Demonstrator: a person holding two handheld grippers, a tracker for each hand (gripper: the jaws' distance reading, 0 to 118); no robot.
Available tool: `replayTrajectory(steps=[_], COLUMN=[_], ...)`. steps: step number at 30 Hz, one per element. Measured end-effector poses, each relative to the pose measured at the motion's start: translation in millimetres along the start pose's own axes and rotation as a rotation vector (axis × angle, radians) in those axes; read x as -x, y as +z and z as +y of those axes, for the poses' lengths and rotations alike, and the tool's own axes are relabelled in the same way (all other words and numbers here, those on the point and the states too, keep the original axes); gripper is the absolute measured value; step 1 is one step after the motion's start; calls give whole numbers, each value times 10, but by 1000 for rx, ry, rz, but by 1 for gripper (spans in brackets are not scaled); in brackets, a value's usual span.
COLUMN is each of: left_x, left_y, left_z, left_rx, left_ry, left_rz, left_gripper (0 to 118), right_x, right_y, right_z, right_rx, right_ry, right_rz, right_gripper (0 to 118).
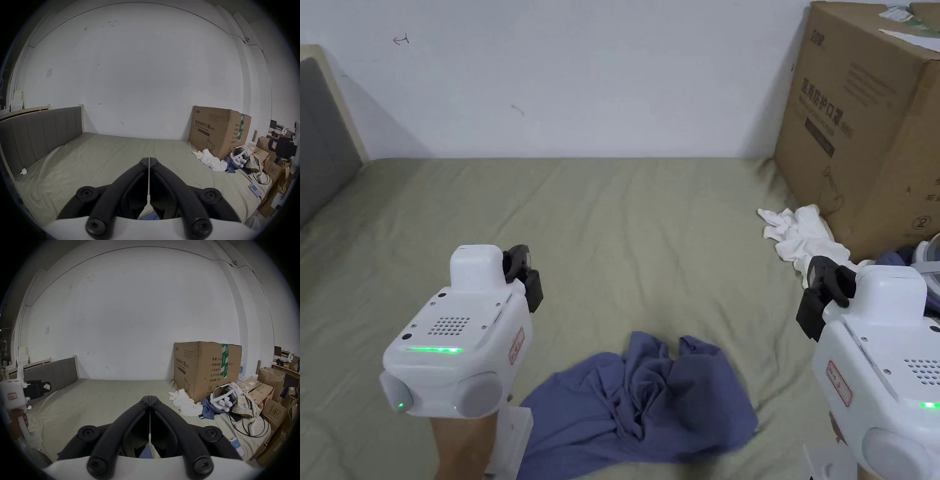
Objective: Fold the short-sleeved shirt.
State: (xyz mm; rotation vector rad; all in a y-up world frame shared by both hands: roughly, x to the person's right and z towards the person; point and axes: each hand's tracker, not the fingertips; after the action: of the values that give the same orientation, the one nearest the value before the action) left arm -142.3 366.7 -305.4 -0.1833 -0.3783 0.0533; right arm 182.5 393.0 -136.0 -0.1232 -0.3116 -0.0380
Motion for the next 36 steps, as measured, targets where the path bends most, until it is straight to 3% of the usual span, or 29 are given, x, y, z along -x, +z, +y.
replayTrajectory(steps=[5, 18, 19, 20, 22, 23, 25, 27, 34, 35, 36], left_x=[163, 679, 699, 719, 753, 743, 738, 716, 706, 707, 695], left_y=[-111, -102, -98, -97, -96, -109, -125, -135, -163, -177, -185], left_z=[-181, -1426, -1488, -1546, -1663, -1707, -1761, -1844, -1963, -1984, -1990], left_rx=[206, 687, 721, 754, 807, 844, 842, 875, 927, 936, 939], left_ry=[53, 195, 212, 232, 258, 260, 265, 273, 288, 286, 280], left_rz=[2, 111, 112, 117, 114, 127, 138, 160, 171, 178, 185], left_gripper=[4, 5, 9, 26, 76, 90, 97, 118, 118, 113, 98], right_x=[-17, 48, 59, 66, 79, 85, 101, 112, 76, 69, 53], right_y=[-8, -112, -122, -130, -150, -160, -167, -177, -187, -188, -185], right_z=[-44, -275, -293, -311, -345, -361, -386, -407, -451, -455, -461], right_rx=[11, 83, 88, 95, 107, 113, 122, 131, 150, 151, 153], right_ry=[-3, -6, -6, -5, -7, -9, -9, -9, -8, -9, -10], right_rz=[2, 29, 31, 33, 38, 42, 45, 48, 48, 46, 45], right_gripper=[3, 3, 3, 2, 3, 2, 3, 3, 3, 2, 3])
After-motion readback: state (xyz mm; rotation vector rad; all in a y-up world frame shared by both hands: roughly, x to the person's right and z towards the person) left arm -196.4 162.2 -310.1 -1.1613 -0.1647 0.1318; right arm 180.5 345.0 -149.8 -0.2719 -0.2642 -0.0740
